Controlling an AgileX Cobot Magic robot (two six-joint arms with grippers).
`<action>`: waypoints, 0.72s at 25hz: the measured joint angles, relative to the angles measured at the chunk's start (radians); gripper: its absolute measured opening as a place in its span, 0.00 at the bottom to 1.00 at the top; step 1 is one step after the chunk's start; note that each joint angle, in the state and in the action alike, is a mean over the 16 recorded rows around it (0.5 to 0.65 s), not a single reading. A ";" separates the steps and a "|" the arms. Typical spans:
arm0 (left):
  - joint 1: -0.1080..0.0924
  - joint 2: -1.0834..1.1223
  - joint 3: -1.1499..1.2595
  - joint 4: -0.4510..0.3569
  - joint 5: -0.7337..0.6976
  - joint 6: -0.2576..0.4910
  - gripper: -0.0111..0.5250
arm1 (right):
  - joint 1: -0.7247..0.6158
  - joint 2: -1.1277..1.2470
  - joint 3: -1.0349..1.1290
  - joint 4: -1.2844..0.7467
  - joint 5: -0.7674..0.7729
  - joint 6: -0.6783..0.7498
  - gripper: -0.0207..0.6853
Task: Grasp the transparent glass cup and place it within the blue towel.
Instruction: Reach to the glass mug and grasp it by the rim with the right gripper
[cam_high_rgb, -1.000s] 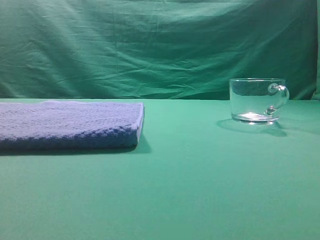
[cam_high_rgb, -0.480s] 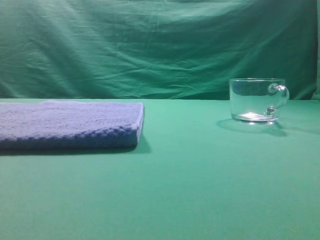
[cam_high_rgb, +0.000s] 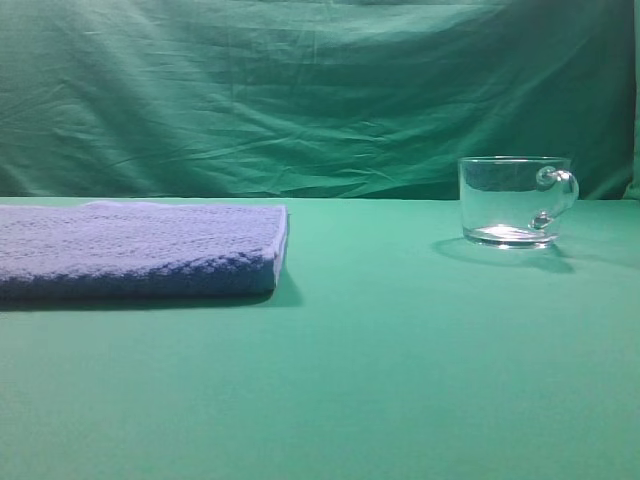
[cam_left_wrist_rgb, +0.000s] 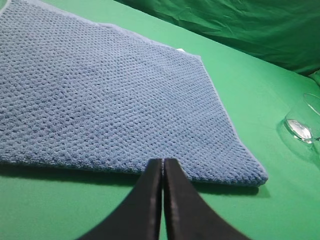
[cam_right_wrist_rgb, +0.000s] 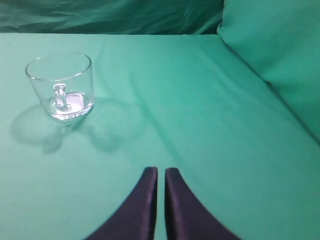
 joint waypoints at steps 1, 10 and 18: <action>0.000 0.000 0.000 0.000 0.000 0.000 0.02 | 0.000 0.008 -0.013 0.011 -0.009 0.002 0.10; 0.000 0.000 0.000 0.000 0.000 0.000 0.02 | 0.000 0.214 -0.177 0.046 0.047 -0.047 0.10; 0.000 0.000 0.000 0.000 0.000 0.000 0.02 | 0.000 0.543 -0.323 0.052 0.165 -0.152 0.10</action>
